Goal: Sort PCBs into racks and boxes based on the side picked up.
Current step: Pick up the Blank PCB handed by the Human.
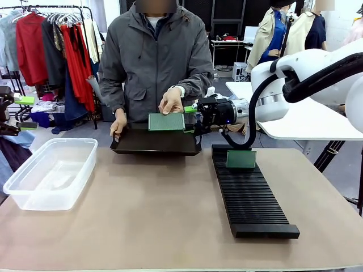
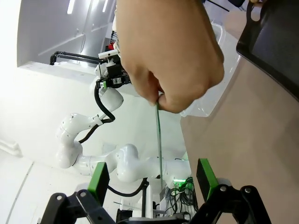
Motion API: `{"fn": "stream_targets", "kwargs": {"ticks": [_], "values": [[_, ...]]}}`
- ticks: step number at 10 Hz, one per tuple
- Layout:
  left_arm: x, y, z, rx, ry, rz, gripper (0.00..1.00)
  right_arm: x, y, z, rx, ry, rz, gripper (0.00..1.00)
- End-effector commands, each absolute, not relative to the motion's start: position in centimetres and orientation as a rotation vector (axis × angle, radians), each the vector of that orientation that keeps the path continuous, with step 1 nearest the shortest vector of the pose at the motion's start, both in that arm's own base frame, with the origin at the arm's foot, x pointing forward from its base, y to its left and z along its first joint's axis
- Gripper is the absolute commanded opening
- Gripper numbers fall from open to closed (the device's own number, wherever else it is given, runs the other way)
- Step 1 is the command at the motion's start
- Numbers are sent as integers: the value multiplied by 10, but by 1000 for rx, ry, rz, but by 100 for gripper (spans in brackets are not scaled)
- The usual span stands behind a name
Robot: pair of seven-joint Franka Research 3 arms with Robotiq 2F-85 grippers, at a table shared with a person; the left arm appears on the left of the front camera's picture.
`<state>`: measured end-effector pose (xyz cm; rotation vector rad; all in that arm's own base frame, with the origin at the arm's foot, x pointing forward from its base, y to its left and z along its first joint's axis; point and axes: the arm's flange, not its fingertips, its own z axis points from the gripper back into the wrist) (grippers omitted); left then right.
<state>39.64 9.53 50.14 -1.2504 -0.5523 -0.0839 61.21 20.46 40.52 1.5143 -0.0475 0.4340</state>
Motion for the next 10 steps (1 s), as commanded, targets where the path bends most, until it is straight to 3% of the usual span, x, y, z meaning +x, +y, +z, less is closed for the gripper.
{"fn": "stream_targets", "kwargs": {"ticks": [1,6,10], "values": [[395,95,503,-1250,-547,-84,100,621,217,407,1512,-65,403,100],[395,95,503,-1250,-547,-84,100,620,229,399,1538,-203,315,100],[395,95,503,-1250,-547,-84,100,621,235,394,1549,-199,284,100]]}}
